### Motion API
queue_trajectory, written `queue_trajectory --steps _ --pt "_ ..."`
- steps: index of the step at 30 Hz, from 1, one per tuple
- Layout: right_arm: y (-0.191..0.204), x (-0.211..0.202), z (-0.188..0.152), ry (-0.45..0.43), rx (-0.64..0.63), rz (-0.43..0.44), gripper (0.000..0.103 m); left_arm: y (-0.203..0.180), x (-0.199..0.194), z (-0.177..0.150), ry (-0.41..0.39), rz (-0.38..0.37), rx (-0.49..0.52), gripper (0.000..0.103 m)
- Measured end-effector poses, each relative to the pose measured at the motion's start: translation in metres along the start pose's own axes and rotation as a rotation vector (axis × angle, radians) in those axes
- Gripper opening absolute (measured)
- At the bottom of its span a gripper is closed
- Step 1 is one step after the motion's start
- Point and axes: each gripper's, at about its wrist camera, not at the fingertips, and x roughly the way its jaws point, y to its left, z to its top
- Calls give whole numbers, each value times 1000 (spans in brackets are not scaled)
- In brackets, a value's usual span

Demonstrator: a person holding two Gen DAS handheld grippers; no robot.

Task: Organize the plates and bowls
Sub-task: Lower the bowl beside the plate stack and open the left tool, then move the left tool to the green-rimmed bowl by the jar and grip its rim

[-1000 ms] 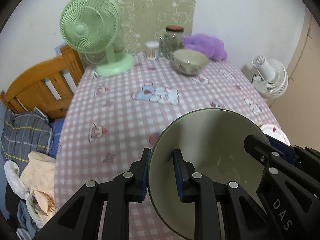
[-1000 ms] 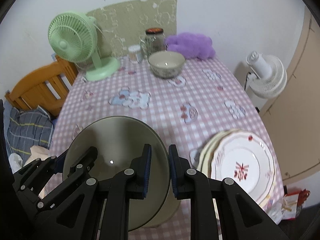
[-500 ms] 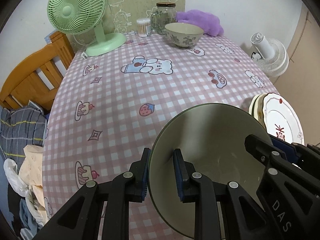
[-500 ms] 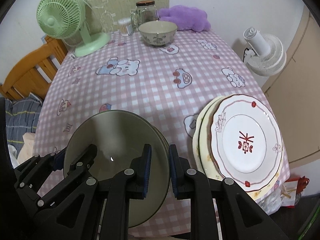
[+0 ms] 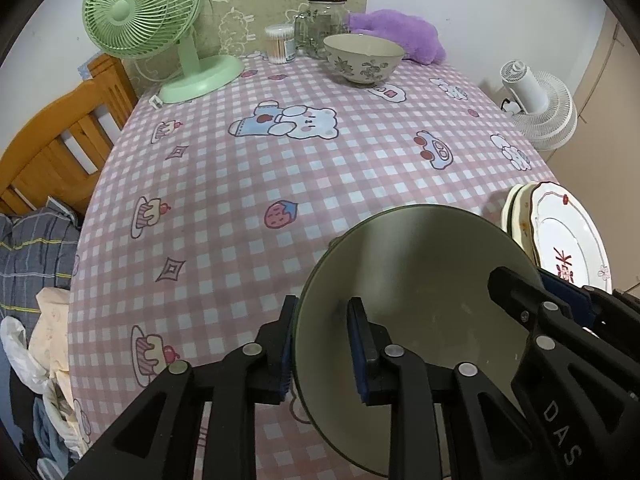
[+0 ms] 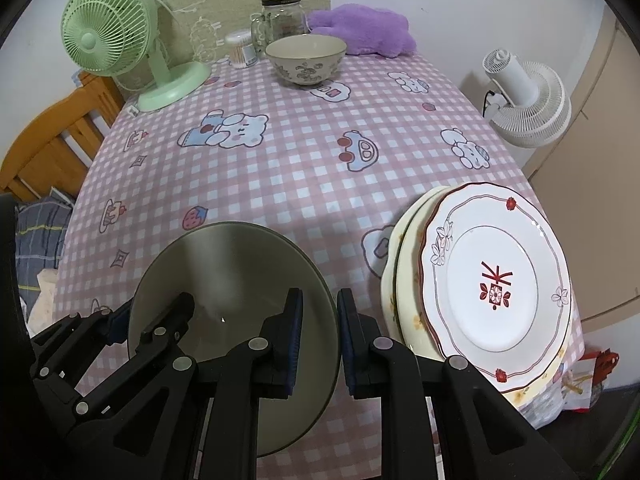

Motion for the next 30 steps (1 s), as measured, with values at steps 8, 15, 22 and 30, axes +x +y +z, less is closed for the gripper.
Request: queue_trajectory --steps 8,15,22,30 --pt "0 -15 9 6 4 20 28 -1 -24 10 -25 -73 34 60" --pt "-1 -48 32 -90 10 29 70 0 -50 36 -80 -90 13 75" --pt "-13 -57 69 -146 -9 55 77 -11 -60 70 -139 -53 -34 79" --pt "-41 -45 126 -185 -65 109 77 -31 -50 123 -180 34 -108 79"
